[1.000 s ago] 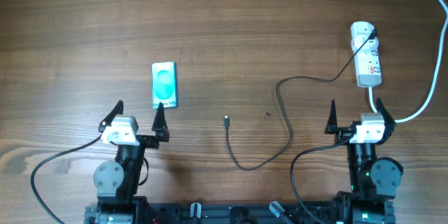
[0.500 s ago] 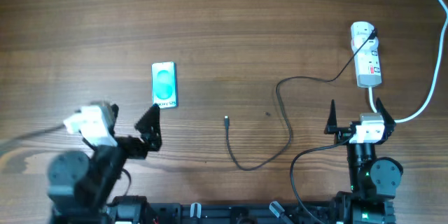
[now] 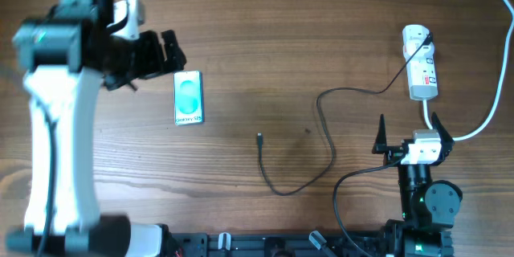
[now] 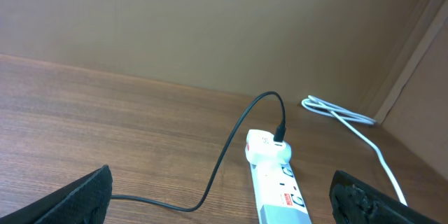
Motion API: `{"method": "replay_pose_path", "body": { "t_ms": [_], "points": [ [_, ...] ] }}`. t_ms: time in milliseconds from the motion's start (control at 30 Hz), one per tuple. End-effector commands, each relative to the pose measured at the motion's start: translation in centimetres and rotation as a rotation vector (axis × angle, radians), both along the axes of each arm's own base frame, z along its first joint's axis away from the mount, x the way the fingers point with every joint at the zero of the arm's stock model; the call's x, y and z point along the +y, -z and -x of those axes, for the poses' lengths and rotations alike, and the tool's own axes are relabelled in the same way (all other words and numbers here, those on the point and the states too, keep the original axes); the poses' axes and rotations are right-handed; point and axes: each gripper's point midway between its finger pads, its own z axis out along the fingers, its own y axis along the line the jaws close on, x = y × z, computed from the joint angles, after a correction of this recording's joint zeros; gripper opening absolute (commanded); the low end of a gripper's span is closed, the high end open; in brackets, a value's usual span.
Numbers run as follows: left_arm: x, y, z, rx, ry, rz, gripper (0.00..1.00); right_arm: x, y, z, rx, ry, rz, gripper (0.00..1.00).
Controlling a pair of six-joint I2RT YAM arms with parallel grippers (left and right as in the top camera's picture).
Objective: Plug charger to phone and switch on socket
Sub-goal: 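Move the left gripper over the Galaxy S25 phone and lower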
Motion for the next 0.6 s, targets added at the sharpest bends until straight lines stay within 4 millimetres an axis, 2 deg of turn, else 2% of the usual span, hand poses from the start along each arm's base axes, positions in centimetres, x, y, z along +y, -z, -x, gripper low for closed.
{"method": "replay_pose_path", "body": {
  "t_ms": [0,33,67,100,267,300,367,400,567],
  "points": [
    [0.2,3.8,-1.8,0.122,0.019,-0.034,0.82,-0.1,-0.3,0.0,-0.012,0.006,0.008,1.0],
    [0.2,4.6,-2.1,0.147,0.02,-0.035,0.48,-0.1,-0.3,0.0,-0.012,0.007,0.007,1.0],
    [0.2,5.9,-2.5,0.186,0.02,-0.036,0.22,-0.1,-0.3,0.0,-0.012,0.007,0.008,1.0],
    [0.2,6.9,-2.7,0.22,0.02,-0.037,0.06,-0.1,-0.3,0.0,-0.012,0.006,0.007,1.0],
    [0.1,12.0,-2.6,0.378,0.023,-0.041,0.05,-0.1,-0.3,0.0,-0.012,0.006,0.007,1.0],
    [0.2,12.9,-2.4,0.4,0.023,-0.041,0.17,-0.1,-0.3,0.0,-0.012,0.006,0.008,1.0],
    [0.2,14.3,-2.2,0.421,0.024,-0.042,0.62,-0.1,-0.3,0.0,-0.012,0.006,0.007,1.0],
    [0.2,15.2,-2.2,0.426,0.023,-0.042,0.97,-0.1,-0.3,0.0,-0.012,0.006,0.007,1.0],
    [0.2,18.8,-2.0,0.427,0.021,-0.042,1.0,-0.1,-0.3,0.0,-0.012,0.006,0.007,1.0]
  ]
}}
